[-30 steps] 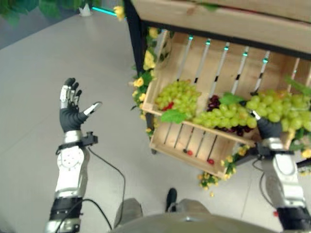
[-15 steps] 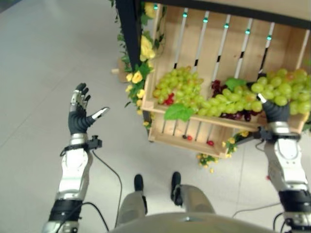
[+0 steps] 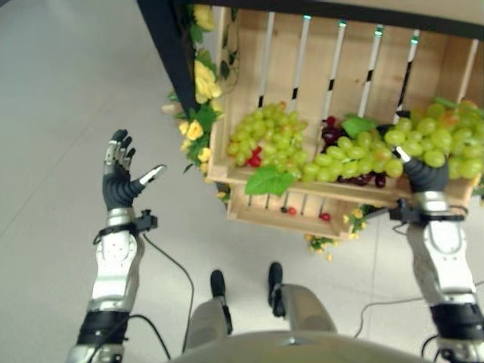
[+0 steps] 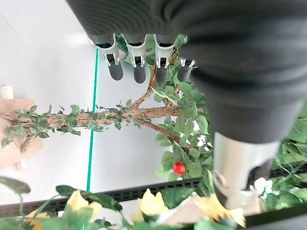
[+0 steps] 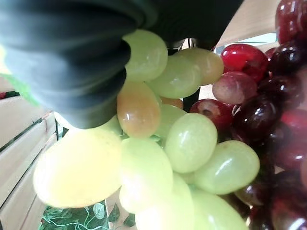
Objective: Pick up the fruits from the basket on one side to the basket on the other side
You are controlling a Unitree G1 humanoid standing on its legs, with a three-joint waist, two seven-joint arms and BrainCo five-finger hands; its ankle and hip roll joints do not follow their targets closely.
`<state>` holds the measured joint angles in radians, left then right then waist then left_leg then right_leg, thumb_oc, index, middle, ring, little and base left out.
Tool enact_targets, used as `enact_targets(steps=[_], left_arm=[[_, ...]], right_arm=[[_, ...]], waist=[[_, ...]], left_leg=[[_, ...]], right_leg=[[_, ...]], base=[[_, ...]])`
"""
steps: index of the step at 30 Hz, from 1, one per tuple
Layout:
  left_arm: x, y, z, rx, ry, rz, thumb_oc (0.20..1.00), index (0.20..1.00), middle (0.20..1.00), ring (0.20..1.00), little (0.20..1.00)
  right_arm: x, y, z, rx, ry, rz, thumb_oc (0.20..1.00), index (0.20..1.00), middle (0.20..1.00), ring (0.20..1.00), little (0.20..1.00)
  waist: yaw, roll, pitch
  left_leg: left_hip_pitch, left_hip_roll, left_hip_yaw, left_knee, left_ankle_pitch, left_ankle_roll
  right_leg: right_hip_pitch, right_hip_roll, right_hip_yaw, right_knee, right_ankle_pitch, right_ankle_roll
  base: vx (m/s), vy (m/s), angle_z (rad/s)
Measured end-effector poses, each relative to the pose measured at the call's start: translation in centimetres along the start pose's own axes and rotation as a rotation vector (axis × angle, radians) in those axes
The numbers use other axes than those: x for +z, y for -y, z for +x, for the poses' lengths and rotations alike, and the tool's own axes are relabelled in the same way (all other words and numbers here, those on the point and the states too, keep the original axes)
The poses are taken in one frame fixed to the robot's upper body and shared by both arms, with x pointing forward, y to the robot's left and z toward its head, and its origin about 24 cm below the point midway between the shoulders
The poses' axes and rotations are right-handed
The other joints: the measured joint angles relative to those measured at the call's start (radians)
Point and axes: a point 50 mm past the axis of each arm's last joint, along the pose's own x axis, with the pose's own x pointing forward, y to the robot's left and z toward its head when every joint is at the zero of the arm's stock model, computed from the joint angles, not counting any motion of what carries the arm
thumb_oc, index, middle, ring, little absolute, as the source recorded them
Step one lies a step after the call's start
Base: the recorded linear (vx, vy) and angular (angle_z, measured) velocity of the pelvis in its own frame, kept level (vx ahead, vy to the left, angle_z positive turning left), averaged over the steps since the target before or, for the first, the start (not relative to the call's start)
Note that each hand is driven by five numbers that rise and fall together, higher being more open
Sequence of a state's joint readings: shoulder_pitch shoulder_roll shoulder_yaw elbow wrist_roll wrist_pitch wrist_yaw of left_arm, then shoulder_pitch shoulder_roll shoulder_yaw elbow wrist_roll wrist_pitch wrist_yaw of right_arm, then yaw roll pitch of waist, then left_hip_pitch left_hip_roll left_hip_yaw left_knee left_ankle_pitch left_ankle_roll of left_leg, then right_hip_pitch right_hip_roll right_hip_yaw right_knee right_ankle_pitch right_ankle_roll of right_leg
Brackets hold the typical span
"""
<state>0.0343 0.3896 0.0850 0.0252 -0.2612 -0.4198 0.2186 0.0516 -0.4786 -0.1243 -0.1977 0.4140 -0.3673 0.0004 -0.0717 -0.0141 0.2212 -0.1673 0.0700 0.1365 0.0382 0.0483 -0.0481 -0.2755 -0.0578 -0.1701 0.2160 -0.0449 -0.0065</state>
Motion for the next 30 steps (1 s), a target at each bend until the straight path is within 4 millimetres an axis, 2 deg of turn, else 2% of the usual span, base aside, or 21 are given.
enact_targets(steps=[6,12,16,26,30], left_arm=[[-0.1,-0.9,-0.5,0.059,-0.004,0.018,1.0,1.0,1.0,1.0,1.0],[-0.1,-1.3,-0.7,0.066,-0.005,0.06,1.0,1.0,1.0,1.0,1.0],[-0.1,-1.3,-0.8,0.075,-0.005,0.06,1.0,1.0,1.0,1.0,1.0],[-0.1,-1.2,-0.8,0.078,0.003,0.095,1.0,1.0,1.0,1.0,1.0],[-0.1,-1.2,-0.8,0.078,0.003,0.095,1.0,1.0,1.0,1.0,1.0]], right_arm=[[0.3,0.1,-1.7,0.005,-0.023,-0.009,0.2,0.2,0.2,0.2,0.2],[0.1,-0.2,-2.5,0.031,-0.043,0.004,0.2,0.2,0.2,0.2,0.2],[-0.1,-0.2,-3.0,0.049,-0.063,0.001,0.2,0.2,0.2,0.2,0.2],[-0.4,-0.3,-3.2,0.055,-0.086,0.004,0.2,0.2,0.2,0.2,0.2],[-0.3,-0.4,-2.7,0.058,-0.076,0.002,0.2,0.2,0.2,0.2,0.2]], waist=[[0.006,-0.008,0.009],[-0.024,-0.009,0.013],[-0.029,-0.009,0.013],[-0.034,-0.009,0.013],[-0.03,-0.009,0.013]], left_leg=[[0.038,0.004,0.025,-0.03,0.001,-0.009],[0.077,0.004,0.03,-0.062,-0.001,-0.011],[0.095,0.004,0.045,-0.08,-0.001,-0.012],[0.127,0.004,0.061,-0.099,-0.002,-0.012],[0.137,0.006,0.071,-0.104,-0.002,-0.012]], right_leg=[[0.033,0.013,0.016,-0.032,0.005,-0.001],[0.071,0.019,0.02,-0.068,0.009,0.002],[0.082,0.022,0.027,-0.082,0.012,0.005],[0.113,0.029,0.044,-0.114,0.024,0.009],[0.119,0.033,0.052,-0.119,0.031,0.006]], base=[[0.01,0.02,-0.07],[0.01,0.007,-0.02],[0.02,0.014,-0.09],[0.01,0.006,-0.04],[0.03,0.009,-0.06]])
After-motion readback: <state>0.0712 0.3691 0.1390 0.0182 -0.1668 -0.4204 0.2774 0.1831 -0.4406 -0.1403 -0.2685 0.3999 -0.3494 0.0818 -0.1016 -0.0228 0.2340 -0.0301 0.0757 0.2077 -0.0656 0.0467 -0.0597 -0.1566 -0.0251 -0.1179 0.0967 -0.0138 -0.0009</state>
